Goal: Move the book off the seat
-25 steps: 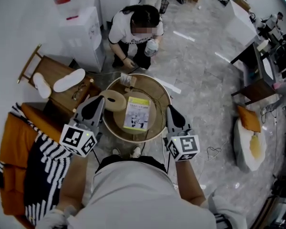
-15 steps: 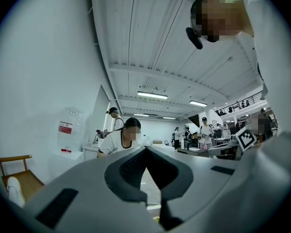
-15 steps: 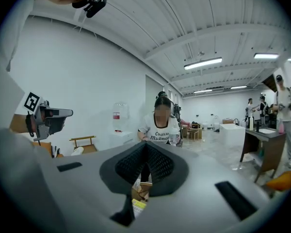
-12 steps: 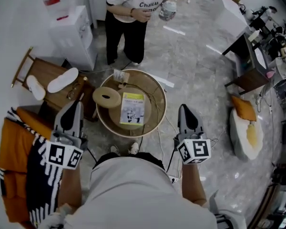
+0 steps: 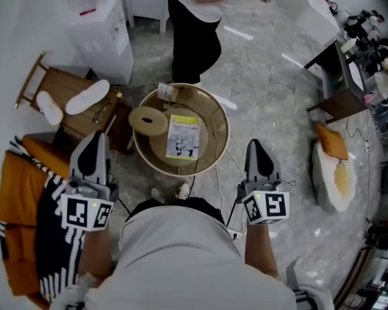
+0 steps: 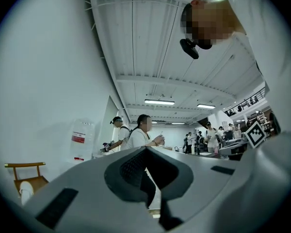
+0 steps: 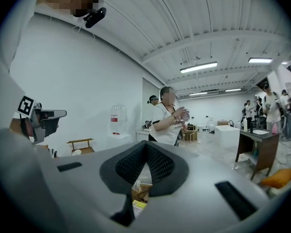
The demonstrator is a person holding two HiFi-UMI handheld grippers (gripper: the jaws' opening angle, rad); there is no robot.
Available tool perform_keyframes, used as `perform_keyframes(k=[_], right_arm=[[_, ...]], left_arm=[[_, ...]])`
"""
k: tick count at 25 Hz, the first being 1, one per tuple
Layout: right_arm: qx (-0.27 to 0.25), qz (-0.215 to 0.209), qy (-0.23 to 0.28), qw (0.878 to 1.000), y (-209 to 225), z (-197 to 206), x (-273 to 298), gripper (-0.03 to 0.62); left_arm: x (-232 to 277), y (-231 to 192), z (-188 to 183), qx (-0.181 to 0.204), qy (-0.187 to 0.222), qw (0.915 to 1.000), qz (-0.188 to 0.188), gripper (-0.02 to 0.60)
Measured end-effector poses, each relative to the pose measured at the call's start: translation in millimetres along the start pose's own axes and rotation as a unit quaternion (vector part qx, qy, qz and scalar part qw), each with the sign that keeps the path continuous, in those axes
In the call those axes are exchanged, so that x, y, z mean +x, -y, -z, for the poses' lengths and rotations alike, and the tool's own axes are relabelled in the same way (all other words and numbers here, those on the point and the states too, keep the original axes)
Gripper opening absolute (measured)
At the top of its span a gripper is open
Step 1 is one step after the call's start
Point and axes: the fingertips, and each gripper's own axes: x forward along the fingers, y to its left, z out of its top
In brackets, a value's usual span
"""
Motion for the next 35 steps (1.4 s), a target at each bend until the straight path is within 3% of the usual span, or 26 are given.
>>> perform_keyframes(k=[35], right_arm=[[-0.020, 0.014, -0.013, 1.000, -62, 9, -3, 0.020]], left_arm=[[-18, -29, 22, -0.019, -0.006, 0.9992, 0.034, 0.015]])
